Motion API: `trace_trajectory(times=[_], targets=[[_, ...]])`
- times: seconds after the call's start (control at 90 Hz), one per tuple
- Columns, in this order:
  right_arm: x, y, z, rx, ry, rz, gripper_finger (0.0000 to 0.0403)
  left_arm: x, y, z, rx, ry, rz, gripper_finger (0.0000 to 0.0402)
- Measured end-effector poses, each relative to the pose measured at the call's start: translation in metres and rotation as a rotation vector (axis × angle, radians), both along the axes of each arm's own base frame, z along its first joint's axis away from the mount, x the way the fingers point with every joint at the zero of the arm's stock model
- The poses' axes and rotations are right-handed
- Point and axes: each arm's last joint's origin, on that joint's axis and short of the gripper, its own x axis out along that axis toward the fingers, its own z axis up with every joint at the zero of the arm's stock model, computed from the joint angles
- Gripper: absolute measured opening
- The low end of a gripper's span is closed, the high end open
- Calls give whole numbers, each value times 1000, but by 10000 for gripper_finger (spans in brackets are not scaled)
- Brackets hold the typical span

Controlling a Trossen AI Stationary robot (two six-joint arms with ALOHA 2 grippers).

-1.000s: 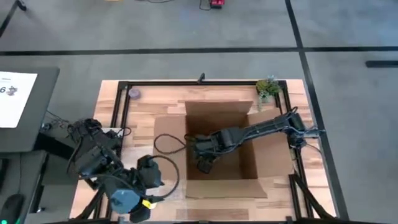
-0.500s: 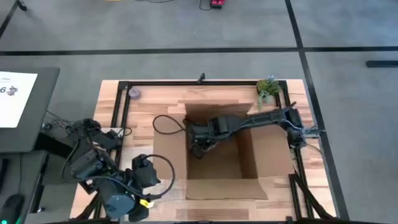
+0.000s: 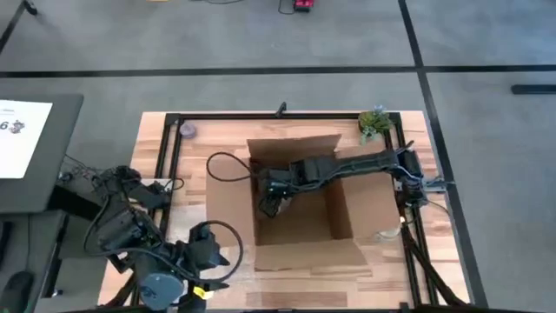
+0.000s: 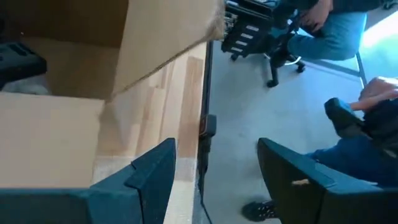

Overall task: Wrap mug
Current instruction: Put the wrapped blue patterned mug into the cardboard box, then adjust the cardboard box

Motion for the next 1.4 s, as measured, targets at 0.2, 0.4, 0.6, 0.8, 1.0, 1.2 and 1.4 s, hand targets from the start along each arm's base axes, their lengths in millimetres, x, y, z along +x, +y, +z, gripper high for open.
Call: trace_trajectory(times=[0.2, 0.4, 0.6, 0.8, 1.0, 1.2, 1.4], targets=[[1, 3, 5, -30, -26, 19, 219, -7, -1, -3, 27, 40, -12, 208], [-4, 12, 34, -37, -38, 55, 196, -17, -5, -5, 40, 74, -21, 208], [-22, 35, 70, -54, -12, 133, 176, -24, -6, -7, 64, 100, -23, 207], [-55, 68, 107, -106, 28, 203, 161, -28, -9, -6, 116, 45, -19, 207], [-104, 105, 137, -44, -19, 295, 152, -27, -8, -6, 181, 2, -27, 207], [-142, 130, 174, 164, -186, 382, 150, -18, 0, -4, 262, -39, -8, 207], [-146, 163, 157, 150, -104, 465, 150, -1, 14, -3, 325, -61, 17, 207]])
